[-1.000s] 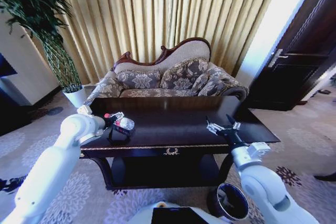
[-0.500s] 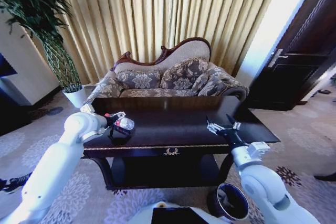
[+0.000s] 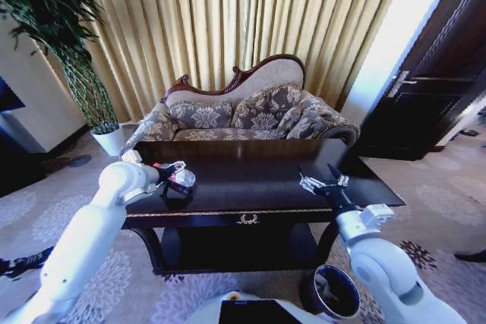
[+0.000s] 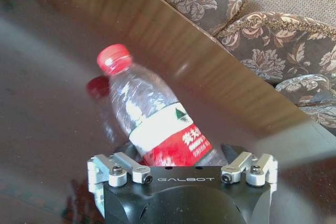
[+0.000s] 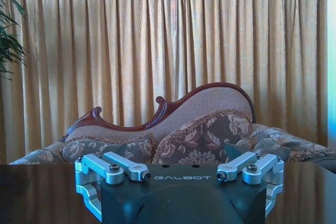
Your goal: Move to the front of the table and place the trash on the table into the trash bin.
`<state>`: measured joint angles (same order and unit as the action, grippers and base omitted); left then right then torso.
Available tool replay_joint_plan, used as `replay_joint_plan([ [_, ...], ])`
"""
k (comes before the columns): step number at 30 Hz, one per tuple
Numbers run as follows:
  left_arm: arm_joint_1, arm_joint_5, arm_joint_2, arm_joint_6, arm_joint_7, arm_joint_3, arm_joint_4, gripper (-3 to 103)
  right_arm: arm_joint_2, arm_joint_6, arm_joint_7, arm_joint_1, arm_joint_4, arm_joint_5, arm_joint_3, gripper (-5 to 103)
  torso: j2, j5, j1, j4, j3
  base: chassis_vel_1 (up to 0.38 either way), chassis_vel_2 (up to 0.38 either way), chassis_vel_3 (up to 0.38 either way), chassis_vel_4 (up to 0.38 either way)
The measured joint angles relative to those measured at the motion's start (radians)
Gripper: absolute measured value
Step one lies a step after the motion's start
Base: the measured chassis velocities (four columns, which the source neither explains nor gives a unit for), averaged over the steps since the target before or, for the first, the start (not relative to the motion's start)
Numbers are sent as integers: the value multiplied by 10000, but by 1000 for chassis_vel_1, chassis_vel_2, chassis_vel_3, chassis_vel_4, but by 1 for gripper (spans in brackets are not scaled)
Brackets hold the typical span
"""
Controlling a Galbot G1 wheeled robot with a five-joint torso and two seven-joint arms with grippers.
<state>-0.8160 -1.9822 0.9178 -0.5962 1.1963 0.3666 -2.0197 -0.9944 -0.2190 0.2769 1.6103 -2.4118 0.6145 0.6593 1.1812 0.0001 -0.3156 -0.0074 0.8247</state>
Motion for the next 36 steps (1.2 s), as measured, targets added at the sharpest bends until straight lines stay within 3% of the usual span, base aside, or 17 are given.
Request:
replay_joint_plan([
  [11, -45, -15, 131, -156, -131, 229, 333, 49, 29, 15, 1, -19, 24, 43, -19, 100, 0, 1, 1, 2, 1, 0, 0, 0, 0],
  [16, -99, 42, 147, -209, -237, 263, 330, 39, 21, 20, 2, -13, 41, 43, -22, 100, 0, -1, 0, 2, 1, 0, 0, 0, 0],
  [17, -110, 160, 144, -226, -313, 255, 315, 39, 15, 21, 2, -2, 41, 42, -21, 100, 0, -3, 1, 1, 1, 0, 0, 0, 0],
  [18, -151, 484, 103, -249, -546, 244, 263, 32, -3, 23, 7, 10, 41, 37, -15, 100, -1, -6, 0, -5, 3, 0, 0, 0, 0],
  [20, -183, 709, 60, -271, -683, 244, 231, 32, -15, 24, 17, 18, 42, 35, -10, 100, -3, -7, 0, -4, 3, 0, 0, 0, 0],
  [22, -288, 1615, -109, -326, -1299, 261, 42, 28, -45, 25, 99, 29, 35, 37, -10, 100, -3, -5, -1, -1, 4, 0, 0, 0, 0],
  [23, -406, 2486, -254, -354, -1912, 297, -99, 28, -54, 26, 191, 21, 5, 74, -38, 100, -4, -4, -1, -1, 4, 0, 0, 0, 0],
  [24, -406, 2486, -254, -354, -1912, 297, -99, 28, -54, 26, 191, 21, 5, 74, -38, 100, -4, -4, -1, -1, 4, 0, 0, 0, 0],
  [27, -759, 4815, -584, -356, -3494, 417, -338, 28, -51, 28, 264, -19, -94, 260, -87, 100, -3, -2, 0, 0, 3, 0, 0, 0, 0],
  [28, -759, 4815, -584, -356, -3494, 417, -338, 28, -51, 28, 264, -19, -94, 260, -87, 100, -3, -2, 0, 0, 3, 0, 0, 0, 0],
  [30, -1117, 6900, -855, -226, -4781, 517, -420, 28, -26, 27, 317, -24, -198, 458, -122, 100, -3, -1, 0, -1, 3, 0, 0, 0, 0],
  [31, -1422, 8241, -1042, 10, -5799, 631, -487, 28, 5, 27, 348, -26, -276, 588, -148, 100, -3, -2, 0, 1, 2, 0, 0, 0, 0],
  [32, -1422, 8241, -1042, 10, -5799, 631, -487, 28, 5, 27, 348, -26, -276, 588, -148, 100, -3, -2, 0, 1, 2, 0, 0, 0, 0],
  [33, -1670, 9153, -1166, 200, -6460, 721, -541, 28, 24, 24, 360, -27, -327, 674, -164, 100, -3, -2, 0, 0, 3, 0, 0, 0, 0],
  [34, -2198, 11048, -1420, 817, -7575, 927, -633, 28, 62, -3, 386, -47, -448, 988, -230, 100, -3, -3, 0, 0, 2, 0, 0, 0, 0],
  [35, -2198, 11048, -1420, 817, -7575, 927, -633, 28, 62, -3, 386, -47, -448, 988, -230, 100, -3, -3, 0, 0, 2, 0, 0, 0, 0],
  [36, -2493, 11975, -1545, 1283, -8076, 1054, -704, 28, 80, -50, 409, -82, -523, 1282, -259, 100, -3, -2, 0, 1, 1, 0, 0, 0, 0],
])
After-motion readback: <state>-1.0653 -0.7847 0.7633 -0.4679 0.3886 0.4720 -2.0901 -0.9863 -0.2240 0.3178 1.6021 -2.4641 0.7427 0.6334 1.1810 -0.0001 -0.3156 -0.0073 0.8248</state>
